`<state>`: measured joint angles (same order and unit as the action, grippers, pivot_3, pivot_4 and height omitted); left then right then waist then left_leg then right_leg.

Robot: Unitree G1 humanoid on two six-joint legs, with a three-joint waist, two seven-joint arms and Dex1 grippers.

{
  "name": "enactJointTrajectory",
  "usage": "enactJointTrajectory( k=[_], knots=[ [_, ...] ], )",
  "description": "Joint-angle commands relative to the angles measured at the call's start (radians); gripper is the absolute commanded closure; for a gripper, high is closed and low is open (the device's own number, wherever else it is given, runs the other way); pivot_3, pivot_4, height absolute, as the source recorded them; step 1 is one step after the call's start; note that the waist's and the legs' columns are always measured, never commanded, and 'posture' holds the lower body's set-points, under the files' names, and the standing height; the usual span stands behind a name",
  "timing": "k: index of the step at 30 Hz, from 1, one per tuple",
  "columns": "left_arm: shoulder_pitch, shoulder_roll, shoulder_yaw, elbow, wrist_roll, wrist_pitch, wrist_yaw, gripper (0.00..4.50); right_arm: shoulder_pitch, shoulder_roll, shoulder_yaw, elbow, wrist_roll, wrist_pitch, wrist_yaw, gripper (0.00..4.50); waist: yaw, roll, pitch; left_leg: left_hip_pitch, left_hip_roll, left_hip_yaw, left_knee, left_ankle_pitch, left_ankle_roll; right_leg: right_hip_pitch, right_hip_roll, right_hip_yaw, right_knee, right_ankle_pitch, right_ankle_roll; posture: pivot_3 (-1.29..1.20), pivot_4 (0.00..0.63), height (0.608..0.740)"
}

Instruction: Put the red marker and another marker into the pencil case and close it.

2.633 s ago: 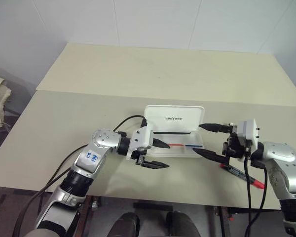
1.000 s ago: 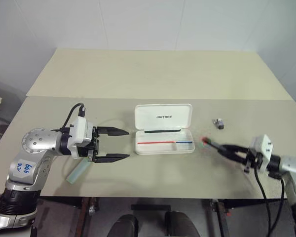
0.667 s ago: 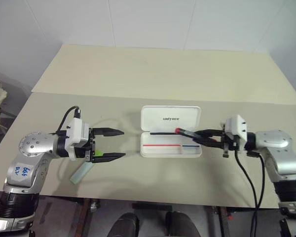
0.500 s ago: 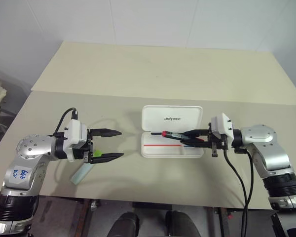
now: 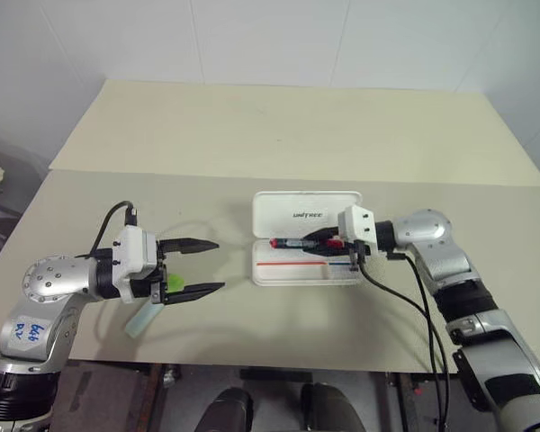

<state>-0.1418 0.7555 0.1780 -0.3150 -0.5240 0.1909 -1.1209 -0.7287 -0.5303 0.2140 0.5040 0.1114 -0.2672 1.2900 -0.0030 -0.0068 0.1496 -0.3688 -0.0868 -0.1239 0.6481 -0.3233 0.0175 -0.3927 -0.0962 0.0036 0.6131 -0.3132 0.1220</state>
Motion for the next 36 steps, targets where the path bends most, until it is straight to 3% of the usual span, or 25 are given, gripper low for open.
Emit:
enactJointTrajectory(
  k=[1, 2, 13, 20, 24, 31, 36],
  knots=[
    [0.010, 0.017, 0.023, -0.046, -0.005, 0.001, 0.017, 1.23, -0.036, 0.006, -0.012, 0.047, -0.006, -0.051, 0.003, 3.84, -0.001, 0.000, 0.000, 0.000, 0.000, 0.000, 0.000, 0.000, 0.000, 0.000, 0.000, 0.000, 0.000, 0.000, 0.000, 0.00, 0.150, 0.740],
    [0.013, 0.017, 0.023, -0.050, -0.006, 0.003, 0.020, 1.23, -0.045, 0.008, -0.012, 0.057, -0.006, -0.061, 0.008, 3.84, -0.002, 0.000, 0.000, 0.000, 0.000, -0.001, -0.001, 0.000, 0.000, -0.001, 0.000, 0.000, 0.001, 0.000, 0.000, 0.00, 0.150, 0.740],
    [0.005, 0.017, 0.024, -0.048, -0.009, 0.010, 0.038, 1.23, -0.042, 0.035, -0.028, -0.022, 0.071, 0.009, 0.074, 0.03, -0.002, 0.000, 0.000, 0.000, 0.000, -0.001, 0.000, 0.000, 0.000, -0.001, 0.000, 0.000, 0.001, 0.000, 0.000, 0.00, 0.150, 0.740],
    [0.080, -0.003, 0.049, -0.104, -0.013, 0.014, 0.096, 1.23, 0.062, -0.001, -0.105, -0.339, 0.312, 0.372, 0.074, 0.03, 0.000, 0.000, 0.000, 0.000, 0.000, -0.003, 0.000, 0.000, 0.000, -0.002, 0.000, 0.000, 0.005, 0.000, 0.000, 0.00, 0.150, 0.740],
    [0.259, -0.067, 0.145, -0.196, 0.001, 0.000, 0.213, 1.23, 0.101, -0.084, -0.196, -0.521, 0.468, 0.626, 0.031, 0.03, 0.003, 0.001, 0.001, 0.000, -0.001, -0.003, -0.001, -0.001, 0.001, -0.002, -0.001, 0.002, 0.005, 0.001, -0.002, 0.00, 0.150, 0.740],
    [0.558, -0.206, 0.296, -0.292, 0.021, -0.046, 0.336, 1.23, 0.129, -0.142, -0.277, -0.524, 0.497, 0.690, -0.009, 0.03, 0.006, 0.000, 0.000, -0.001, -0.001, 0.000, -0.001, -0.002, 0.002, 0.001, -0.001, 0.002, -0.004, 0.001, -0.002, 0.00, 0.150, 0.740],
    [0.653, -0.294, 0.309, -0.206, 0.107, -0.145, 0.384, 1.23, 0.166, -0.134, -0.294, -0.461, 0.496, 0.543, 0.138, 0.03, 0.027, 0.000, 0.000, 0.000, 0.000, 0.002, 0.000, -0.001, 0.002, 0.004, -0.001, 0.002, -0.015, 0.000, -0.003, 0.00, 0.150, 0.740]
  ],
)
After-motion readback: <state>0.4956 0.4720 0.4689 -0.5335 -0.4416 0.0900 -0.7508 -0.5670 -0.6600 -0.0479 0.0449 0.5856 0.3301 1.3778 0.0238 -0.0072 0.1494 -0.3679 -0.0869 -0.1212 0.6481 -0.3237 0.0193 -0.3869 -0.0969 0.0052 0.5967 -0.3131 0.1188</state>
